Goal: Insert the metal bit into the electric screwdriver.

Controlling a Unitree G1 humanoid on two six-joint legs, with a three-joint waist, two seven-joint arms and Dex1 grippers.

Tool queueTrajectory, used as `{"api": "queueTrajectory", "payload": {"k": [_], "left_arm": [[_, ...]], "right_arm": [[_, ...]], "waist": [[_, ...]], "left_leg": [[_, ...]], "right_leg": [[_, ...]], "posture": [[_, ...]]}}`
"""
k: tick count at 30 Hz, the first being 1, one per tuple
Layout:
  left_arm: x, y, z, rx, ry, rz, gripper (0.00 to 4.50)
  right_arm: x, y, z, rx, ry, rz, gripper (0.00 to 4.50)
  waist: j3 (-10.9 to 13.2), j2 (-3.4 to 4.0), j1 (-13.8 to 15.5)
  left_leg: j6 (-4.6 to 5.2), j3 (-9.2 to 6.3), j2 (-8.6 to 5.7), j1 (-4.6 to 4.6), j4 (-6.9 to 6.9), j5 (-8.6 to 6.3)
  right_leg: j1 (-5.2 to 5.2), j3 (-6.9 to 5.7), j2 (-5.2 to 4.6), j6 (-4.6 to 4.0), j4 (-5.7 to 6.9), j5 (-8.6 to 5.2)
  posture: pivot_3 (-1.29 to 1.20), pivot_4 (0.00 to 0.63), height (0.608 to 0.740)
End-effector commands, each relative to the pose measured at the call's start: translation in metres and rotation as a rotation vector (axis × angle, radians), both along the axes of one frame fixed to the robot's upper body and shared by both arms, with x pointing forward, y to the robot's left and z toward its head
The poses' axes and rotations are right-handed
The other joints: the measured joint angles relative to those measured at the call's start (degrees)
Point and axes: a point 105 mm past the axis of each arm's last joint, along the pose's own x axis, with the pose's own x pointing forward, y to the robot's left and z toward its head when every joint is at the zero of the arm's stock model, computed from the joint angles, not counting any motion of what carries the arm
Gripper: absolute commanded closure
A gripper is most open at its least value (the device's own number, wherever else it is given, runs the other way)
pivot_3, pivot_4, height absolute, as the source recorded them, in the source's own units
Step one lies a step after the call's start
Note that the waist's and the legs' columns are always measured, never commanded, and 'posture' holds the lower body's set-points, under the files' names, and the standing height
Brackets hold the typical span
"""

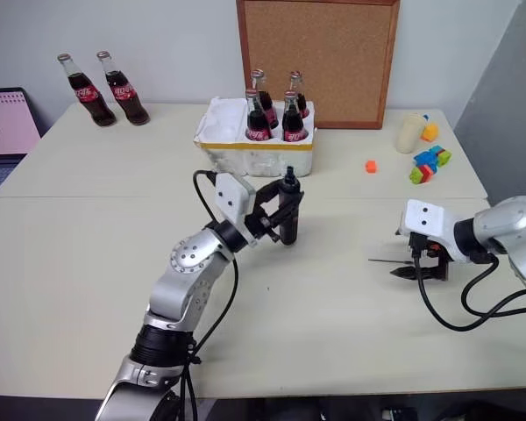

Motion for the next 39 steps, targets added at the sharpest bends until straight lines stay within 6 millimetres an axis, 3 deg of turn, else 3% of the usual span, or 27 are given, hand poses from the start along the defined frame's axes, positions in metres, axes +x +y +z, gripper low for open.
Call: {"api": "queueTrajectory", "payload": {"k": [1,9,12,29,39], "left_arm": [[-0.01,-0.006,0.016,-0.021,-0.096,-0.021,2.86],[-0.013,-0.007,0.011,-0.01,-0.101,-0.023,2.86],[-0.015,-0.008,0.01,-0.007,-0.101,-0.024,2.86],[-0.014,-0.011,0.006,-0.013,-0.084,-0.03,2.86],[-0.014,-0.007,0.007,0.02,-0.085,-0.028,2.86]], "right_arm": [[0.011,-0.009,-0.005,-0.075,0.025,0.016,0.0],[0.023,-0.011,-0.023,-0.103,0.119,0.013,0.0],[0.025,-0.008,-0.025,-0.091,0.147,0.015,0.44],[0.031,-0.003,-0.028,-0.082,0.212,-0.016,4.41],[0.019,-0.001,-0.009,0.043,0.137,-0.034,4.5]], "waist": [[0.0,0.01,0.0],[0.0,0.06,0.1],[0.0,0.06,0.1],[0.0,0.07,0.0],[0.0,0.07,0.1]], "left_leg": [[0.0,-0.01,-0.01,0.0,0.0,0.0],[0.0,-0.08,-0.01,0.01,0.02,0.0],[0.0,-0.08,-0.03,0.02,0.03,0.0],[0.0,-0.13,-0.03,0.05,0.04,0.0],[0.0,-0.14,-0.05,0.05,0.04,0.0]], "right_leg": [[0.0,-0.01,-0.01,0.0,0.01,0.0],[0.0,0.0,-0.04,-0.01,0.06,0.01],[0.0,0.0,-0.05,-0.01,0.07,0.01],[0.0,-0.02,-0.06,-0.18,0.2,0.11],[0.0,-0.02,-0.07,-0.19,0.22,0.11]], "posture": [[0.0,0.15,0.74],[0.0,0.15,0.74],[0.0,0.15,0.74],[0.0,0.15,0.74],[0.0,0.15,0.74]]}}
